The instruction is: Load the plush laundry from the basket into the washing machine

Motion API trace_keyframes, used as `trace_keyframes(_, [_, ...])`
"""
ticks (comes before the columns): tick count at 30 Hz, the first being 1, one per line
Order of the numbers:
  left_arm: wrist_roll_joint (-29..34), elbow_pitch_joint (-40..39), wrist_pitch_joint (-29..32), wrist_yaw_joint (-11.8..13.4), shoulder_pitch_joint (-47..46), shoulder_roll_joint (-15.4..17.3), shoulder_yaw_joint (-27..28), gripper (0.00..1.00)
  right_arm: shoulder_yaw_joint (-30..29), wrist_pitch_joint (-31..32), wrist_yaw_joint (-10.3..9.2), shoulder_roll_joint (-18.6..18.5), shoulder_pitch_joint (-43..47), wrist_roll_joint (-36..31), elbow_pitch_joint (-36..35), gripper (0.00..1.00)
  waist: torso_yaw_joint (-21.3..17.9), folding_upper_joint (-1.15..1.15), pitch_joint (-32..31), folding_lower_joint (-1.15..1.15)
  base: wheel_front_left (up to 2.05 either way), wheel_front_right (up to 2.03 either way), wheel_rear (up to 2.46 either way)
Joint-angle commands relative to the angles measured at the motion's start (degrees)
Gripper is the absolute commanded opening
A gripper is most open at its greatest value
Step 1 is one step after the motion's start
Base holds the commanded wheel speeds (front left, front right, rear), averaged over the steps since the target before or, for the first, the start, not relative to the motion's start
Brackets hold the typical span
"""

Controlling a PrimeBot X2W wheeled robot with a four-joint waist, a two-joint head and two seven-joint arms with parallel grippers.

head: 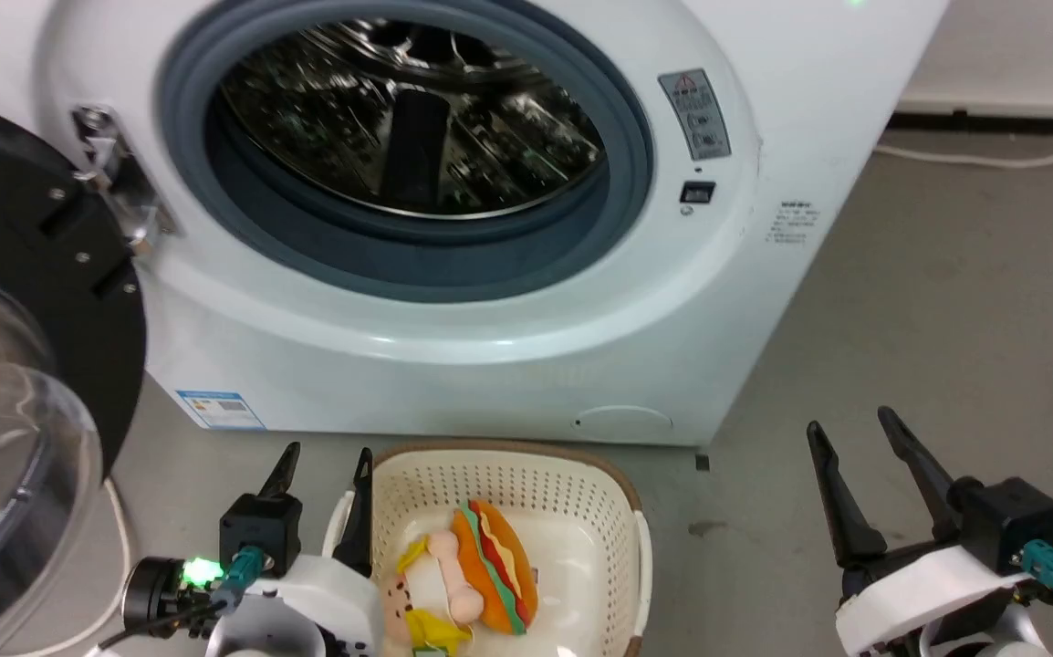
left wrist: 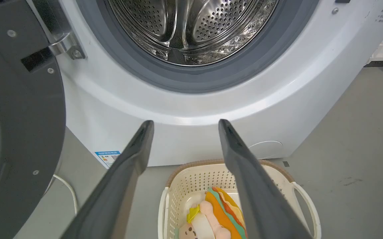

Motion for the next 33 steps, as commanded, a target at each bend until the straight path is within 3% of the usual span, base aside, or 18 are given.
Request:
trace_keyframes(1, [-0.3,0.8,-0.1,-0.3,-1.3,0.5,-0.4,1.00,0.1,-0.5,-0.02,0.0,-1.0,0.8,-0.3,1.00,-0.9,0.00,1.2,-0.01,0.00,0.00,0.00])
trace_keyframes(14, [-0.2,9.4,1.9,-1.5,-8.4,3.3,-2.4,1.00,1.0,-2.0,-0.02,0.0,-3.7,4.8,-0.9,1.00,-4.7,0.00,9.4,-0.01,0.00,0.00,0.00])
trace_keyframes(33, [-0.9,26.3,6.4,-3.1,-18.6,8.0,-9.7,1.00,1.7,-4.3,-0.03,0.0,-5.9,9.8,-1.3,1.00,-9.5,0.00,20.0,-0.01,0.00,0.00,0.00])
